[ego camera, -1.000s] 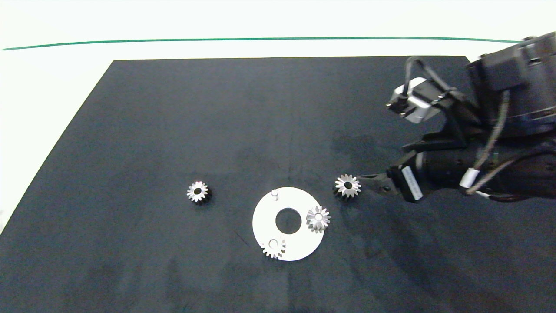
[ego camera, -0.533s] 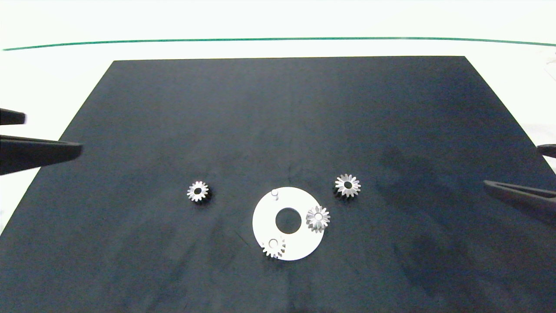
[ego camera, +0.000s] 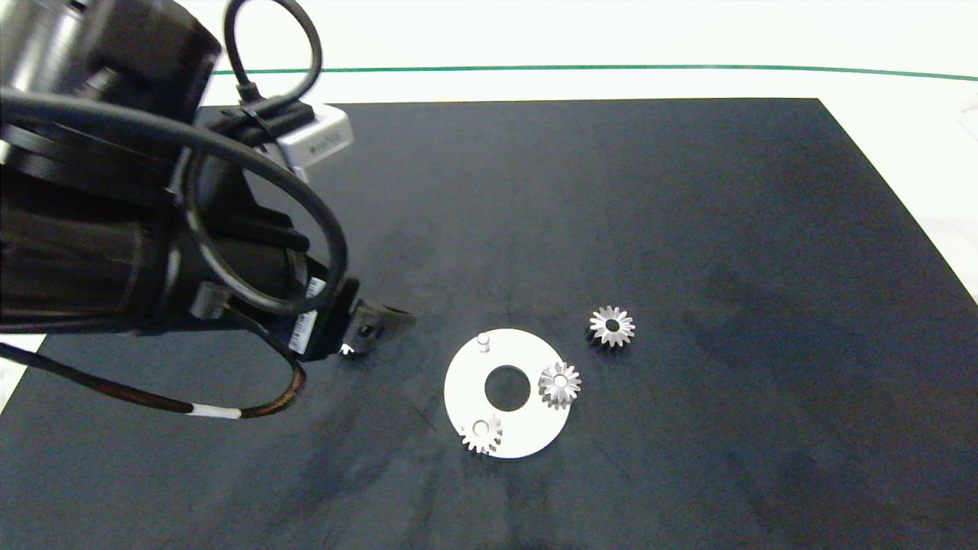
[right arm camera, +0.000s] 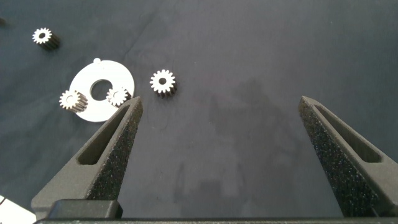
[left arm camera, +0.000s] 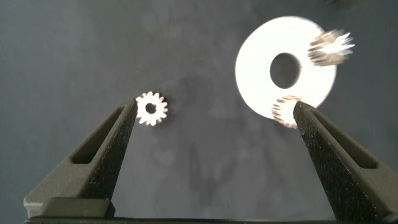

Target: Remove an incorrectly installed larger gear and replace it with the correct smaller gear

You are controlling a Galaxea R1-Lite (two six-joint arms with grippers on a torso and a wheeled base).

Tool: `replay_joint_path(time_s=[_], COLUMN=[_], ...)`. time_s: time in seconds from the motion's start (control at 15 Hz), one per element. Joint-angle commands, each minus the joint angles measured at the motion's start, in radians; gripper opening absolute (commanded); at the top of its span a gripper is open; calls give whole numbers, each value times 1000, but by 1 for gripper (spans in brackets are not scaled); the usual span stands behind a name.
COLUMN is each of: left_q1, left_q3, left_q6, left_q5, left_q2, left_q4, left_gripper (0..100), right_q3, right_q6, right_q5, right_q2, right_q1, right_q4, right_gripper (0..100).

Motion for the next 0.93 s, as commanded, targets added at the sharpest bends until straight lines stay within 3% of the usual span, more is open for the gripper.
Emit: replay_joint_path(time_s=[0.07, 0.2, 0.4, 0.53, 0.67, 0.8, 0.93], left_q1=[9, 42, 104, 125, 167, 190, 200], left_q3=[157, 166, 195, 241, 263, 266, 263], left_q6=[49, 55, 115, 129, 164, 167, 169], left_q5=[16, 15, 12, 12, 10, 4, -21], left_q2=[81, 93, 99, 96, 102, 113, 113], left_q4=[-145, -185, -195, -254, -297, -300, -300], left_gripper=[100, 100, 100, 100, 100, 100, 100], right_q3=[2, 2, 4, 4, 12, 19, 21], right_q6=[-3, -3, -3, -3, -3, -28, -31], right_q5=[0, 9, 12, 14, 15, 17, 17], right_q2=[-8, -6, -3, 1, 4, 1, 1], right_q1=[2, 2, 2, 4, 4, 4, 4], right_q4=[2, 2, 2, 2, 1, -2, -2], right_gripper=[100, 100, 100, 100, 100, 100, 100])
